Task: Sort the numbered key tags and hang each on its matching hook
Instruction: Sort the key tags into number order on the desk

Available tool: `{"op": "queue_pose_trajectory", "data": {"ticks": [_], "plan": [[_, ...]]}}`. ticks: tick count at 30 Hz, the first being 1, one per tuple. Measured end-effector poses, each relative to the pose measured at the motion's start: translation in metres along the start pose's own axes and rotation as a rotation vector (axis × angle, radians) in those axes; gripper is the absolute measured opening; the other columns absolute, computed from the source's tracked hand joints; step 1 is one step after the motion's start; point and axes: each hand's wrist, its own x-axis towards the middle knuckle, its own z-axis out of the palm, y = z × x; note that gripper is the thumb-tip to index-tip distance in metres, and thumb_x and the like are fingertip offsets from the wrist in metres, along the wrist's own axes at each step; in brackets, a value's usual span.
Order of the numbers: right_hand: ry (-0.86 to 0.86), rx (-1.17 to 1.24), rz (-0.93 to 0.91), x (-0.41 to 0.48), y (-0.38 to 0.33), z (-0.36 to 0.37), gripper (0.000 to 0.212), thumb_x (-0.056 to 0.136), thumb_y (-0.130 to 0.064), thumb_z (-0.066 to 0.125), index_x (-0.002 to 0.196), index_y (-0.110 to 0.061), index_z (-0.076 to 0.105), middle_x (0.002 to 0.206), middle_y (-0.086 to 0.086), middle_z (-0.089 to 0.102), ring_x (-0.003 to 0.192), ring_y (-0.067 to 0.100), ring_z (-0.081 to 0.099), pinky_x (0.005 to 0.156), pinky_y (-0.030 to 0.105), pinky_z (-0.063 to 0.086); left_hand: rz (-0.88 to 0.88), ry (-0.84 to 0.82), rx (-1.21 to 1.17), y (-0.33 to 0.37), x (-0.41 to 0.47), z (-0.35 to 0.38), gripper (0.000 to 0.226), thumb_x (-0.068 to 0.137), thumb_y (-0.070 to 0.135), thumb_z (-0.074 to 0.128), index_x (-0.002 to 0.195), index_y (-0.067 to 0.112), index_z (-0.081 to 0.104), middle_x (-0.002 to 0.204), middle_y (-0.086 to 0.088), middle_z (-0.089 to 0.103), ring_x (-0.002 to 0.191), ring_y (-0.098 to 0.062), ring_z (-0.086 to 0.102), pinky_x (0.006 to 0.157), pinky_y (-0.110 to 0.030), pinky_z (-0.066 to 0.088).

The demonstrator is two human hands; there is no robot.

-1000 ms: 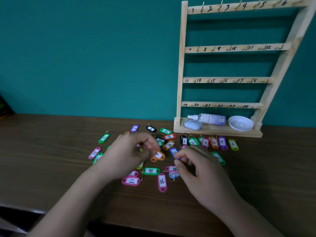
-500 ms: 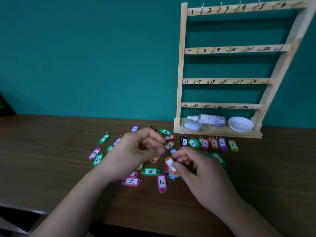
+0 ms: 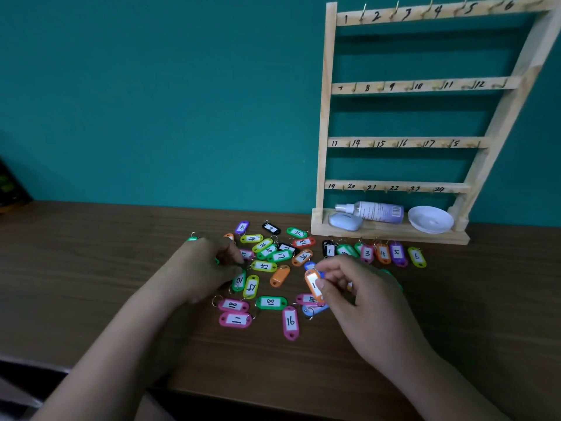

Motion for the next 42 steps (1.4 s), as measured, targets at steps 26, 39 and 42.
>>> {"op": "queue_pose_trajectory", "data": {"ticks": [26, 39, 42], "plan": [[-0.039, 0.115, 0.141, 0.006, 0.007, -0.011, 0.02, 0.099, -0.023, 0.075, 0.112, -0.039, 0.075, 0.092, -0.022, 0.073, 0.095, -0.006, 0.068, 0.078, 0.012, 0.051, 0.127, -0.003, 0.033, 0.0, -0.002, -0.008, 0.015, 0.085, 0.032, 0.086, 0.082, 0.033, 0.071, 0.082, 0.02, 0.07, 0.084, 0.011, 0.06, 0.062, -0.008, 0.04], [-0.001, 0.197, 0.363, 0.023, 0.052, -0.094, 0.018, 0.097, -0.02, 0.078, 0.103, -0.037, 0.077, 0.093, -0.016, 0.078, 0.081, 0.003, 0.075, 0.076, 0.033, 0.056, 0.258, 0.046, -0.367, 0.07, -0.001, 0.039, 0.02, 0.099, 0.026, 0.072, 0.107, 0.044, 0.071, 0.083, 0.013, 0.073, 0.071, -0.01, 0.066, 0.063, -0.021, 0.05], [0.025, 0.099, 0.392, 0.022, 0.064, -0.109, 0.018, 0.097, -0.022, 0.078, 0.103, -0.038, 0.074, 0.091, -0.02, 0.077, 0.081, -0.001, 0.073, 0.079, 0.037, 0.057, 0.256, 0.039, -0.394, 0.092, -0.001, 0.052, 0.012, 0.099, 0.031, 0.072, 0.102, 0.043, 0.072, 0.079, 0.01, 0.073, 0.069, -0.016, 0.067, 0.061, -0.031, 0.052]]}}
